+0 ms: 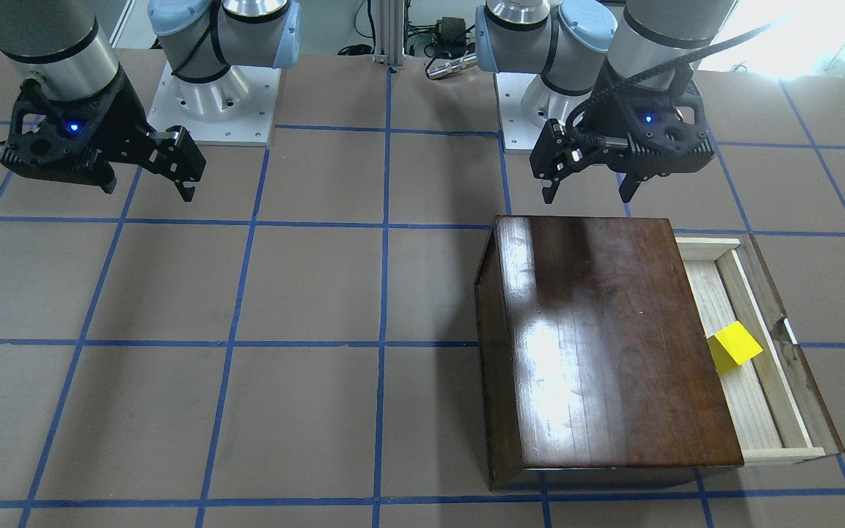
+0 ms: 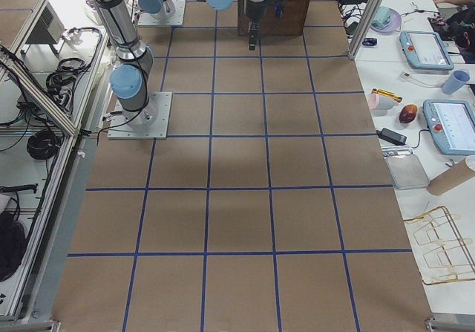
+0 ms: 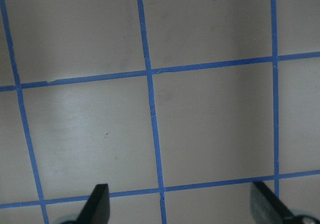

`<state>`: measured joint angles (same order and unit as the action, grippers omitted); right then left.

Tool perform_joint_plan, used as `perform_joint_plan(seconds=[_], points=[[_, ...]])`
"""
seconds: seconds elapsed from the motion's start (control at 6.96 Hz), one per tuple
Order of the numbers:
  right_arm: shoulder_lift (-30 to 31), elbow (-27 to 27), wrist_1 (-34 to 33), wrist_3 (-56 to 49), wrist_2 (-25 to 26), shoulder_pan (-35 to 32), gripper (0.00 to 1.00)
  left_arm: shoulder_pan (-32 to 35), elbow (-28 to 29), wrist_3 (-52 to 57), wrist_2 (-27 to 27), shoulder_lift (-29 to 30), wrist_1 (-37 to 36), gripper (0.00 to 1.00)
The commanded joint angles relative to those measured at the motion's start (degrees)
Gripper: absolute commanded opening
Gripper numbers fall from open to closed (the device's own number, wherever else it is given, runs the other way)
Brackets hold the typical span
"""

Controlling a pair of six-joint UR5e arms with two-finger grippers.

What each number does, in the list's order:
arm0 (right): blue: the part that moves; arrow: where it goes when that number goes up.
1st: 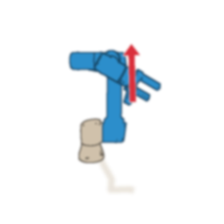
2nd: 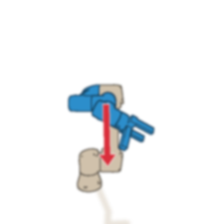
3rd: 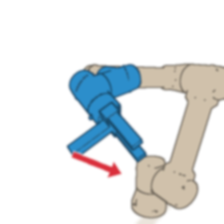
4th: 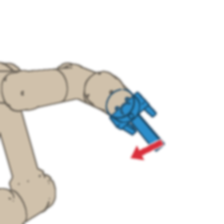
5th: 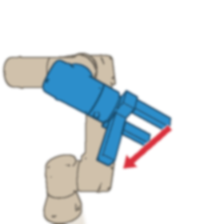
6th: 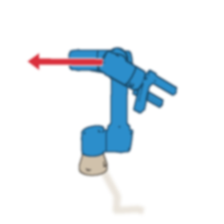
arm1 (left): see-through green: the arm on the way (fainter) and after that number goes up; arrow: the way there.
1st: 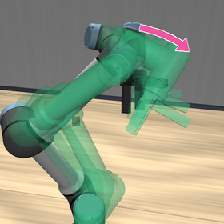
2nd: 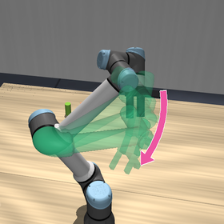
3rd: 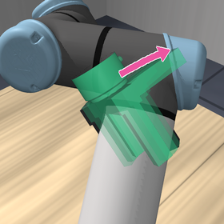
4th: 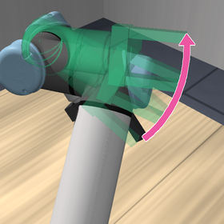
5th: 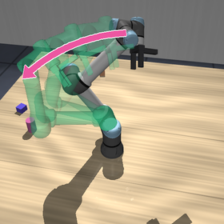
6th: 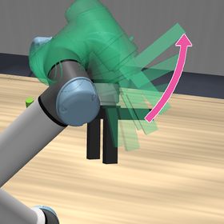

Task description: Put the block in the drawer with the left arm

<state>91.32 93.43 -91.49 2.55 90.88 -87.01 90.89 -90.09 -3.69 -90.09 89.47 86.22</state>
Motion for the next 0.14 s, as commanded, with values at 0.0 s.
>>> perform_joint_plan(seconds=[0.0], points=[[0.00, 0.00, 0.00, 0.00, 0.00, 0.00, 1.00, -0.01, 0.00, 0.00, 0.00, 0.00, 0.00, 1.00]])
